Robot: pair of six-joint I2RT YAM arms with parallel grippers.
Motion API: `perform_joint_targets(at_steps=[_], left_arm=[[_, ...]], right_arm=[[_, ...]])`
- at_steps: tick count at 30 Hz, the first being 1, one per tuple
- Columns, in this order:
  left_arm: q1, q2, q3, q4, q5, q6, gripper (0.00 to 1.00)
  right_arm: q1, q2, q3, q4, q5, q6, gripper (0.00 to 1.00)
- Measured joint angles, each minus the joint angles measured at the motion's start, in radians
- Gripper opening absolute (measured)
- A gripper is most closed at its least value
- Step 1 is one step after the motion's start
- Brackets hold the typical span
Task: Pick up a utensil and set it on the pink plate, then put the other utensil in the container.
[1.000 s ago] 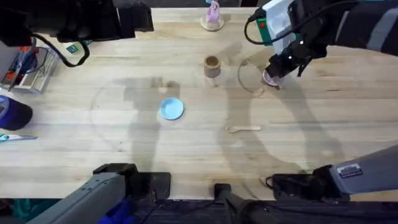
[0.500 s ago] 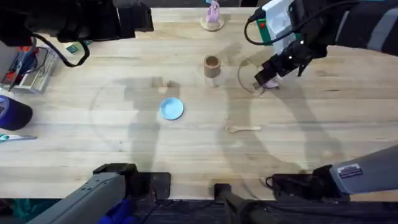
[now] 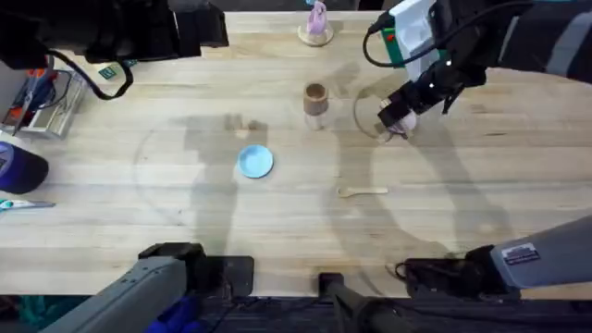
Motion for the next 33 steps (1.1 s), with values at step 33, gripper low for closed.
perform_joint_targets(at_steps=[33], left_arm=[[0.000, 0.000, 0.000, 0.000, 0.000, 0.000, 0.993]], right_arm=[[0.064, -0.449, -0.004, -0.347, -0.245, -0.149, 0.996]])
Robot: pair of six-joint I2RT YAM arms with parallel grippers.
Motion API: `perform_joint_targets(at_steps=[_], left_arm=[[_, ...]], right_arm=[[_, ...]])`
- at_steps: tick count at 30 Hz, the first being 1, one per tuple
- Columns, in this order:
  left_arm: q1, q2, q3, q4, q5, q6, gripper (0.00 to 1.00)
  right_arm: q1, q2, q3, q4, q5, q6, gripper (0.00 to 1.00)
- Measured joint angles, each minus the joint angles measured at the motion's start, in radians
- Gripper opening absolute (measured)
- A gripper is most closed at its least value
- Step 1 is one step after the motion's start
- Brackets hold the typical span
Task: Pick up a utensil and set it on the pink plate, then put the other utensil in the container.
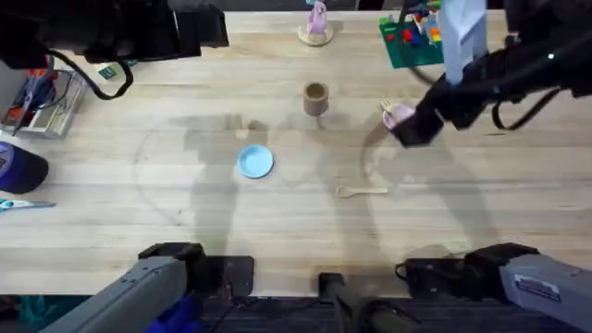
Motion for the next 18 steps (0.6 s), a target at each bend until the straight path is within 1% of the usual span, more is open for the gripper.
perform_joint_targets(at_steps=[5, 8, 13, 18], left_arm=[[0.000, 0.000, 0.000, 0.000, 0.000, 0.000, 0.993], [0.000, 0.000, 0.000, 0.000, 0.000, 0.000, 0.993], [0.000, 0.000, 0.000, 0.000, 0.000, 0.000, 0.993], [0.000, 0.000, 0.000, 0.000, 0.000, 0.000, 0.993]], right_arm=[[0.096, -0.063, 0.000, -0.120, -0.017, -0.141, 0.996], [0.136, -0.077, 0.000, -0.130, -0.021, -0.207, 0.996], [0.164, -0.077, 0.000, -0.125, -0.022, -0.310, 0.996], [0.165, -0.077, 0.000, -0.166, -0.024, -0.349, 0.995]])
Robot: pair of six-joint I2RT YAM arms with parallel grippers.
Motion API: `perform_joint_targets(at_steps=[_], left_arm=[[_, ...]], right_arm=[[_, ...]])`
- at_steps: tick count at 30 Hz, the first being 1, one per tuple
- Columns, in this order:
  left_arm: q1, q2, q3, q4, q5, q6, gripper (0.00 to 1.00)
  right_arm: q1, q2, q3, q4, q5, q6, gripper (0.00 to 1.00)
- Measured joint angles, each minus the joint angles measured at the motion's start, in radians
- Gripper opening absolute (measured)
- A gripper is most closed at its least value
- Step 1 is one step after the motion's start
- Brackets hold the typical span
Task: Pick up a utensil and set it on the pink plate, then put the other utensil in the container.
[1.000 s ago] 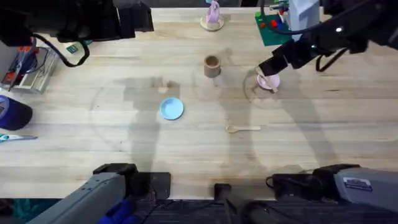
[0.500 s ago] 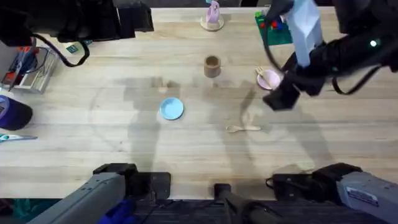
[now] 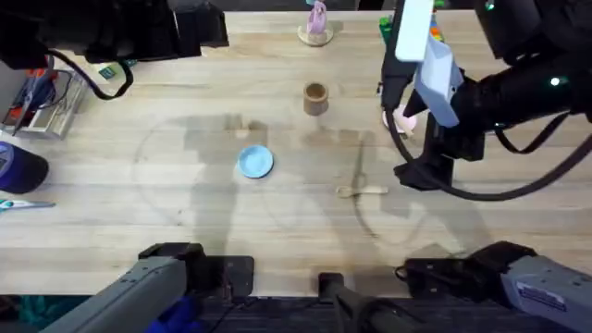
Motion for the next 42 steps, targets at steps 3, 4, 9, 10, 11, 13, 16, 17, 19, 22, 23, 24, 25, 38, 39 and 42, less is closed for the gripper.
perform_joint_targets(at_steps=[3, 4, 9, 10, 11, 13, 16, 17, 19, 22, 23, 24, 25, 38, 39, 42], left_arm=[[0.000, 0.000, 0.000, 0.000, 0.000, 0.000, 0.994], [0.000, 0.000, 0.000, 0.000, 0.000, 0.000, 0.994], [0.000, 0.000, 0.000, 0.000, 0.000, 0.000, 0.993], [0.000, 0.000, 0.000, 0.000, 0.000, 0.000, 0.993], [0.000, 0.000, 0.000, 0.000, 0.000, 0.000, 0.993], [0.000, 0.000, 0.000, 0.000, 0.000, 0.000, 0.993], [0.000, 0.000, 0.000, 0.000, 0.000, 0.000, 0.993], [0.000, 0.000, 0.000, 0.000, 0.000, 0.000, 0.993], [0.000, 0.000, 0.000, 0.000, 0.000, 0.000, 0.993], [0.000, 0.000, 0.000, 0.000, 0.000, 0.000, 0.993], [0.000, 0.000, 0.000, 0.000, 0.000, 0.000, 0.993], [0.000, 0.000, 0.000, 0.000, 0.000, 0.000, 0.993], [0.000, 0.000, 0.000, 0.000, 0.000, 0.000, 0.993], [0.000, 0.000, 0.000, 0.000, 0.000, 0.000, 0.993], [0.000, 0.000, 0.000, 0.000, 0.000, 0.000, 0.993], [0.000, 0.000, 0.000, 0.000, 0.000, 0.000, 0.993]], right_arm=[[0.000, 0.000, 0.000, -0.024, 0.000, -0.011, 0.995], [0.000, 0.000, 0.000, -0.032, 0.000, -0.011, 0.995], [0.000, 0.017, 0.000, -0.061, -0.042, -0.018, 0.995], [0.000, 0.026, 0.000, -0.069, -0.056, -0.018, 0.996], [0.000, 0.036, 0.000, -0.076, -0.070, -0.018, 0.996], [0.001, 0.055, 0.000, -0.090, -0.092, -0.029, 0.995], [0.012, 0.073, -0.010, -0.091, -0.121, -0.065, 0.995], [0.020, 0.076, -0.019, -0.089, -0.132, -0.081, 0.995], [0.037, 0.079, -0.040, -0.081, -0.147, -0.106, 0.995], [0.060, 0.079, -0.081, -0.039, -0.160, -0.128, 0.996], [0.068, 0.079, -0.098, -0.019, -0.162, -0.132, 0.996], [0.072, 0.081, -0.110, -0.007, -0.164, -0.137, 0.996], [0.076, 0.084, -0.124, 0.009, -0.166, -0.140, 0.996], [0.156, 0.266, -0.165, 0.081, -0.157, -0.129, 0.957], [0.169, 0.278, -0.165, 0.083, -0.146, -0.121, 0.949], [0.209, 0.315, -0.165, 0.093, -0.111, -0.095, 0.936]])
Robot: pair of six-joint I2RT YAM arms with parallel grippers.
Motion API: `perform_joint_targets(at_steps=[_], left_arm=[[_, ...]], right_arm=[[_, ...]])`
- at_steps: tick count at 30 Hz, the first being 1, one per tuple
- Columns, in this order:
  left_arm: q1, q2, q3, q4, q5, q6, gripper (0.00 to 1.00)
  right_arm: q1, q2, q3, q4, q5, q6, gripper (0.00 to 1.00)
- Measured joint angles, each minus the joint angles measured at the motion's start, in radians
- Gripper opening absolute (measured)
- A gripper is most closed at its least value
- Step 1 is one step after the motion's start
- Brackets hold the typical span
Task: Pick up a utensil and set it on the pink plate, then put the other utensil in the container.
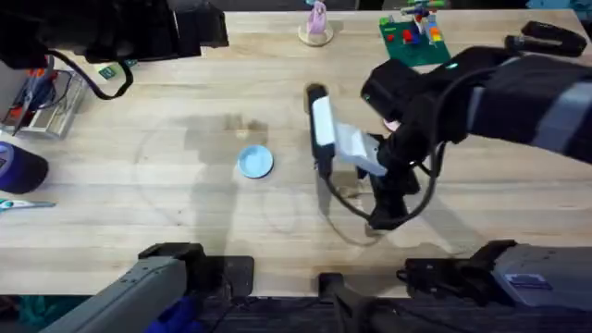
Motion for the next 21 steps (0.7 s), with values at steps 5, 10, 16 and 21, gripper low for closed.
perform_joint_targets(at_steps=[5, 10, 16, 21], left_arm=[[0.000, 0.000, 0.000, 0.000, 0.000, 0.000, 0.993], [0.000, 0.000, 0.000, -0.002, 0.000, 0.000, 0.993], [0.000, 0.000, 0.000, -0.008, 0.000, 0.000, 0.993], [0.000, 0.000, 0.000, -0.008, 0.000, 0.000, 0.993]], right_arm=[[0.054, 0.063, 0.000, 0.009, 0.029, 0.019, 0.993], [0.075, 0.093, 0.015, 0.005, 0.051, 0.029, 0.995], [0.086, 0.131, 0.041, -0.005, 0.064, 0.053, 0.994], [0.089, 0.139, 0.046, -0.009, 0.074, 0.080, 0.995]])
